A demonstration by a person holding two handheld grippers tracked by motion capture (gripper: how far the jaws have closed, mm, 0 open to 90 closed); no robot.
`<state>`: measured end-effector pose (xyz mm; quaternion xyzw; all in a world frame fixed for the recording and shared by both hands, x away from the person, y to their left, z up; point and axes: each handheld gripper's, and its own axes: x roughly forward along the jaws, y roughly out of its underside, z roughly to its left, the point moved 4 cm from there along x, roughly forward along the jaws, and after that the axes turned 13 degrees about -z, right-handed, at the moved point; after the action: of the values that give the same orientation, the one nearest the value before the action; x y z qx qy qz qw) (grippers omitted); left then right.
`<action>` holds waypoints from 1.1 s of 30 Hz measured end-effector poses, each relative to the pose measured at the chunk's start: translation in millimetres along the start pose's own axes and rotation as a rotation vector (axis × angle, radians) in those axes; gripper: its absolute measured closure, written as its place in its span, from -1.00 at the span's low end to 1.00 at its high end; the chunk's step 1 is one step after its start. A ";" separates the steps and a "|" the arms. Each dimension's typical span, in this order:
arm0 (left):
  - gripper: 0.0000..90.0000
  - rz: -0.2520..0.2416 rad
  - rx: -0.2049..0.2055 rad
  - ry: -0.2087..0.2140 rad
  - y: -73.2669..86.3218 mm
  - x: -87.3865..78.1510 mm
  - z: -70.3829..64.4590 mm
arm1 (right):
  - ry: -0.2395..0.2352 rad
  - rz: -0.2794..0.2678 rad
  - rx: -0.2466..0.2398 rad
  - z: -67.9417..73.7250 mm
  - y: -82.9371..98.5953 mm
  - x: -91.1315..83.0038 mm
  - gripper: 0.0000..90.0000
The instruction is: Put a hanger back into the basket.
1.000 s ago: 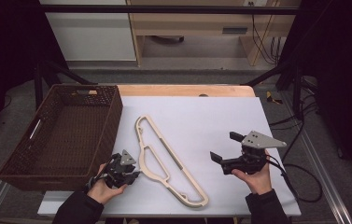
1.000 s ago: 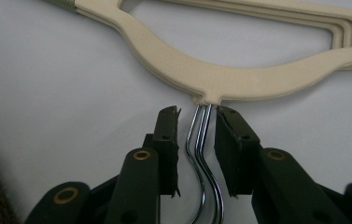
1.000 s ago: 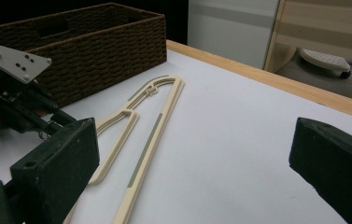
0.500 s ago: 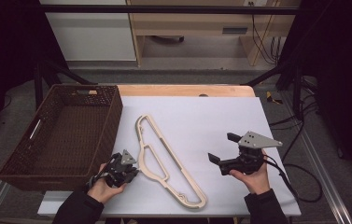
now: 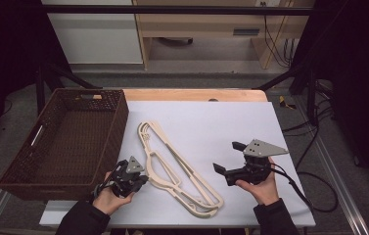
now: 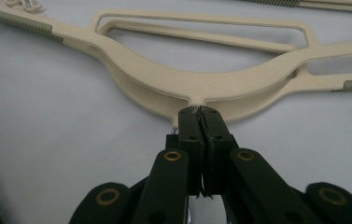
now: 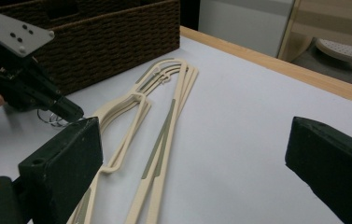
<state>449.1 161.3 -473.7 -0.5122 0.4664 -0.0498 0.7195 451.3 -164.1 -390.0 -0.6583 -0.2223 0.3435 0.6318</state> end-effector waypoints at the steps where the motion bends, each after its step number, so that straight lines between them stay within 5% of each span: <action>1: 0.96 0.007 -0.001 0.005 -0.8 -1.5 0.1 | -0.007 0.006 0.001 2.2 0.4 1.6 -0.89; 15: 0.97 -0.017 -0.014 -0.008 -15.0 -9.5 -5.5 | -0.112 0.144 -0.004 47.9 22.9 38.0 -0.76; 25: 0.97 0.001 -0.033 -0.014 -21.0 -10.2 -7.3 | -0.177 0.271 -0.010 68.3 52.9 56.4 -0.27; 33: 0.97 0.005 -0.036 -0.013 -20.8 -9.8 -7.2 | -0.193 0.346 -0.032 75.0 72.2 66.7 -0.07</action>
<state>446.9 151.9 -451.5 -0.5244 0.4638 -0.0364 0.7132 430.4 -72.1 -469.9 -0.6606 -0.1705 0.5050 0.5287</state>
